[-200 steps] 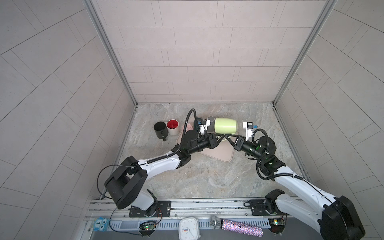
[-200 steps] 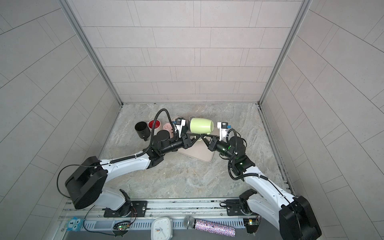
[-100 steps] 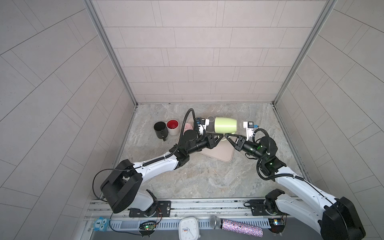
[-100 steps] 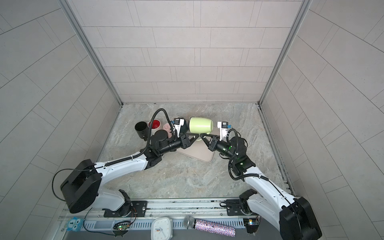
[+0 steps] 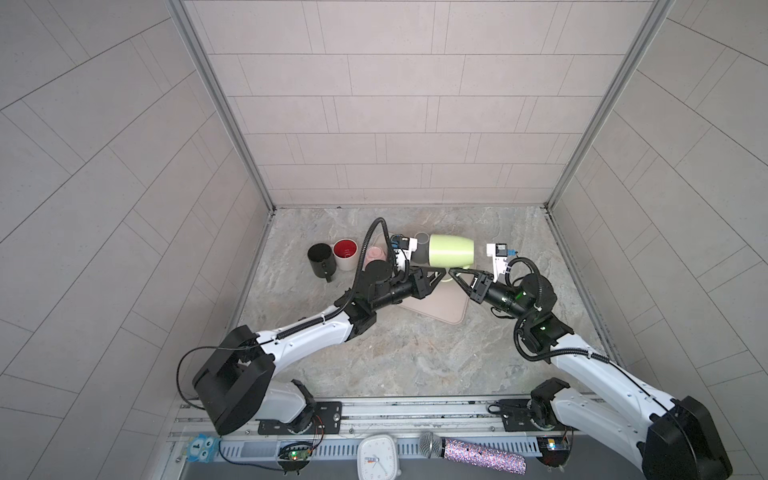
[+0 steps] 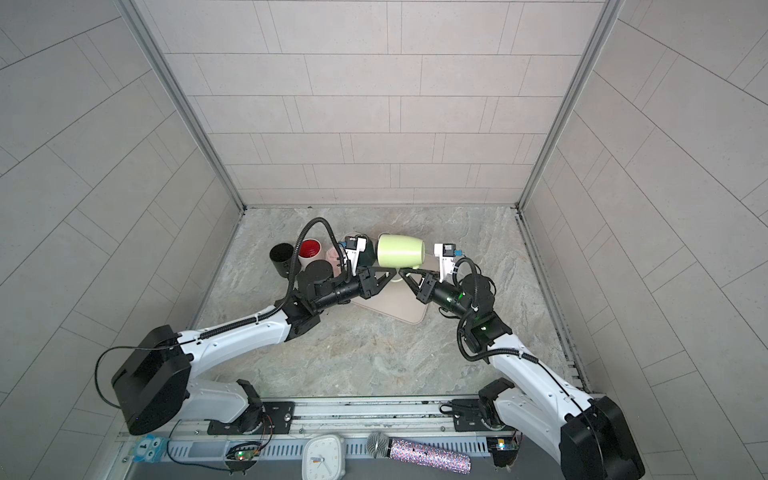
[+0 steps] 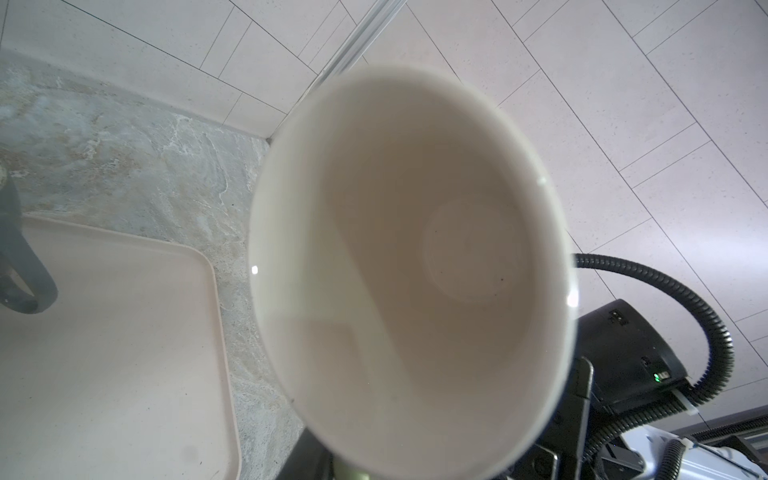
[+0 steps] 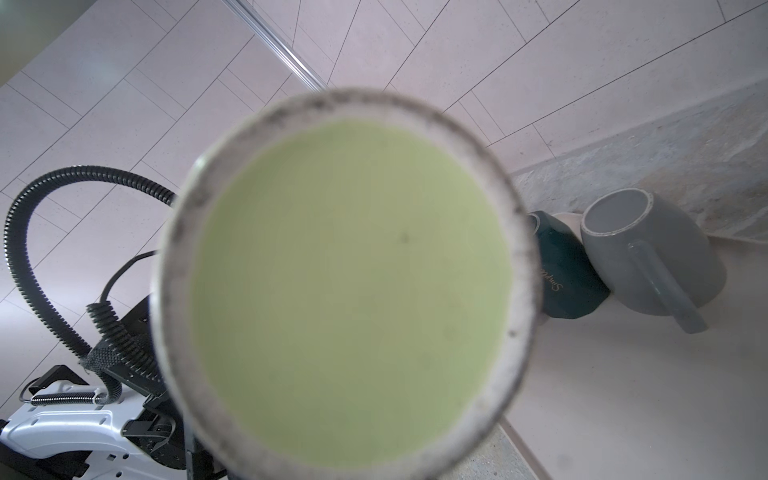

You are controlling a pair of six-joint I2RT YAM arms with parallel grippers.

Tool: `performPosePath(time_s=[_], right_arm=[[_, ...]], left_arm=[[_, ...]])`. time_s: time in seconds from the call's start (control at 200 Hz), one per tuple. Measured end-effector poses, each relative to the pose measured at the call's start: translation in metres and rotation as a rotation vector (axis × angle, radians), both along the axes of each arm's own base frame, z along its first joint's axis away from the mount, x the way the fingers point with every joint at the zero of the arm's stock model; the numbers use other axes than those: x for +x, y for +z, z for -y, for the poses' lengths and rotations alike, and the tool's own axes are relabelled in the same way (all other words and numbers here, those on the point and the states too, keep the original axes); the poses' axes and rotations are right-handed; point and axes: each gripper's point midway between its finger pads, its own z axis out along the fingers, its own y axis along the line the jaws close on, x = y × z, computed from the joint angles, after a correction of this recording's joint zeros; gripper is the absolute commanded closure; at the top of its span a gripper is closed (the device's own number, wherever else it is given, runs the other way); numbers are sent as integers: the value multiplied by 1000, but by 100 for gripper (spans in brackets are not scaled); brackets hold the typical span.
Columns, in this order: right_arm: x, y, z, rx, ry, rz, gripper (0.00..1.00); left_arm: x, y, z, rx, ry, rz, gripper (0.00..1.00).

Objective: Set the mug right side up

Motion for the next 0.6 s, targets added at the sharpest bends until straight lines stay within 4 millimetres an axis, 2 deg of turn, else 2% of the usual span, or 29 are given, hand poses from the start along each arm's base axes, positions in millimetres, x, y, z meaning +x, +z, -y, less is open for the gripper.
performPosePath(time_s=[0.245, 0.335, 0.6], right_arm=[[1, -3, -2, 3, 8, -16, 100], [2, -3, -2, 5, 8, -23, 100], [5, -1, -3, 12, 9, -32, 100]], left_arm=[[-4, 3, -3, 17, -1, 15, 69], [-3, 1, -4, 30, 6, 18, 78], [-1, 1, -6, 42, 19, 38, 78]])
